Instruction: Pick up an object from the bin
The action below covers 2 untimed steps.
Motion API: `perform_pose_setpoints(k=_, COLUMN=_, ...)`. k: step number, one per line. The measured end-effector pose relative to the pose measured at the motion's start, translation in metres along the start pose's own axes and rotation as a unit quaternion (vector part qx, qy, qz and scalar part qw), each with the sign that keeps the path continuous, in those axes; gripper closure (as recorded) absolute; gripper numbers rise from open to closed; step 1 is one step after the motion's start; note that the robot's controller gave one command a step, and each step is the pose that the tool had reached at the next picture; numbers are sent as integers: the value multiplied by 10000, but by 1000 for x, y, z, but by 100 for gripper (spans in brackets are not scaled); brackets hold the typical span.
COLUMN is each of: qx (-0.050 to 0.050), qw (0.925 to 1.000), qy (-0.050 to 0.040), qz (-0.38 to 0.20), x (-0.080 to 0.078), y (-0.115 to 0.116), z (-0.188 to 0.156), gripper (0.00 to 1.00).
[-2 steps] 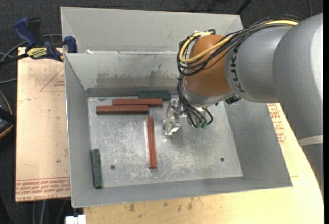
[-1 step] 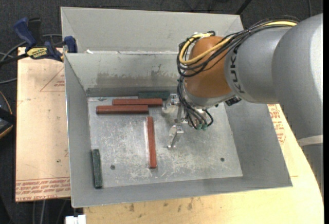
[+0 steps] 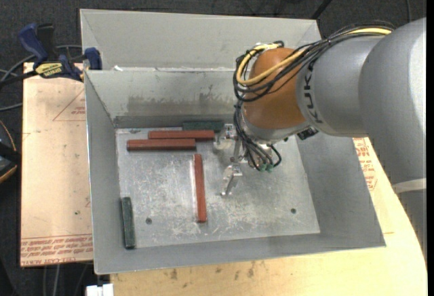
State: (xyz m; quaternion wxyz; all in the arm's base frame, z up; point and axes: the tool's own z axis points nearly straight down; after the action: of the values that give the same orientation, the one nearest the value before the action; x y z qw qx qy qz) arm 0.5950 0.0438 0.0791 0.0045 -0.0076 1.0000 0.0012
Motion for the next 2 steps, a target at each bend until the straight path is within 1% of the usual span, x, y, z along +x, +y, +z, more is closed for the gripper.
perform_pose_setpoints(k=1, qx=22, qw=9998, qy=18, qz=-178, x=-2, y=7, z=-3, gripper=0)
perform_pose_setpoints(k=2, qx=-3, qw=9936, qy=20, qz=-1127, x=-12, y=37, z=-4, gripper=0)
